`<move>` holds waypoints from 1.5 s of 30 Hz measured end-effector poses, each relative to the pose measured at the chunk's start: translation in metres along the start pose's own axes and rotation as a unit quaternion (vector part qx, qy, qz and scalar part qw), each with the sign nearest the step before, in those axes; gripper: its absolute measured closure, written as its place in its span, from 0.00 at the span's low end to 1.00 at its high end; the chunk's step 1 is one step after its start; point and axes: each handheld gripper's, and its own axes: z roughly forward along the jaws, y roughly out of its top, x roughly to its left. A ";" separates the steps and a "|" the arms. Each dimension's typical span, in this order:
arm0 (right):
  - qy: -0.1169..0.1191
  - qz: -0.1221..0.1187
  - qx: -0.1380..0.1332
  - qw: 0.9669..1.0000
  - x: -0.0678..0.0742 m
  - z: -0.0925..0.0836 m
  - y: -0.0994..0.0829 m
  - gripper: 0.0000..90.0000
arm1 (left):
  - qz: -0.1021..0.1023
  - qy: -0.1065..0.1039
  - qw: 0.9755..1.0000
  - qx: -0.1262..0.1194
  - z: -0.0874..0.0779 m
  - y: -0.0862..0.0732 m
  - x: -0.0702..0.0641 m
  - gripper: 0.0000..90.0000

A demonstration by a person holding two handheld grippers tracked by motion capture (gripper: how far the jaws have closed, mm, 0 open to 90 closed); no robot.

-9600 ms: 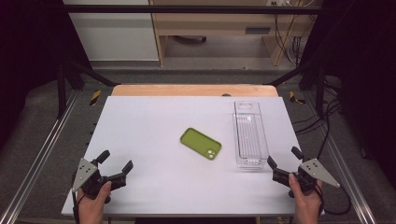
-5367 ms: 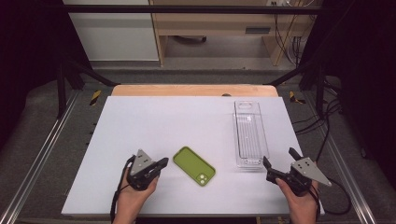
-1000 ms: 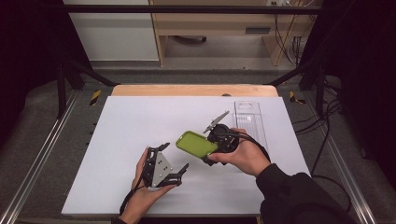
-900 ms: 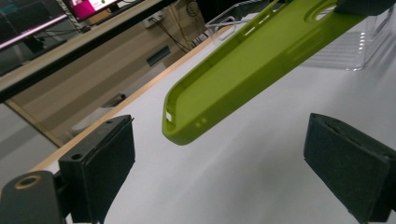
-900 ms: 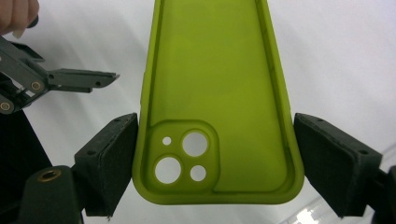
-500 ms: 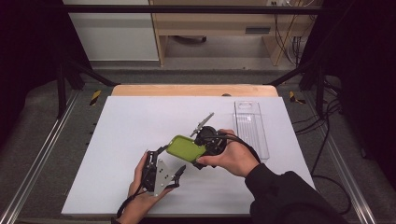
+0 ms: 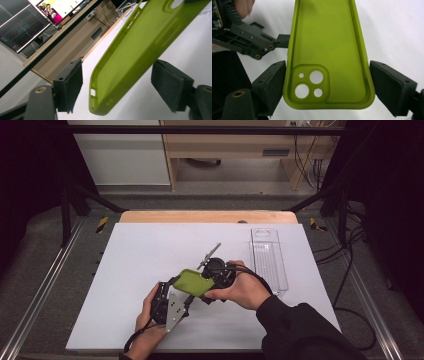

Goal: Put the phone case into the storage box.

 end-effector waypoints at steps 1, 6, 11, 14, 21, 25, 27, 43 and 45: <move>0.000 0.000 0.001 1.000 0.000 0.000 0.000 0.19 | 0.004 0.001 1.000 -0.001 0.000 0.000 0.000 0.30; 0.003 -0.004 0.003 1.000 0.002 0.001 0.003 0.19 | 0.015 0.005 1.000 0.003 0.000 -0.002 0.000 0.36; 0.007 -0.006 0.005 1.000 0.003 0.001 0.003 0.19 | 0.023 0.005 1.000 0.005 0.000 -0.004 0.000 0.41; 0.010 -0.005 0.004 1.000 0.003 0.001 0.003 0.19 | 0.032 0.006 0.999 0.007 0.000 -0.004 -0.001 0.45; 0.010 -0.005 0.004 1.000 0.002 0.000 0.002 0.19 | 0.039 0.008 0.999 0.009 0.000 -0.005 -0.002 0.51; 0.011 -0.003 0.001 1.000 0.000 -0.003 0.001 0.19 | 0.039 0.006 0.999 0.010 0.001 -0.005 -0.003 0.54; 0.011 -0.006 0.002 1.000 0.000 -0.003 0.001 0.19 | 0.043 0.004 0.999 0.012 0.002 -0.005 -0.004 0.55; 0.016 -0.008 0.002 1.000 0.003 -0.003 0.001 0.19 | 0.047 0.009 0.999 0.015 0.000 -0.004 -0.003 0.61; 0.017 -0.010 0.003 1.000 0.003 -0.003 0.001 0.19 | 0.047 0.008 0.999 0.014 0.000 -0.004 -0.004 0.62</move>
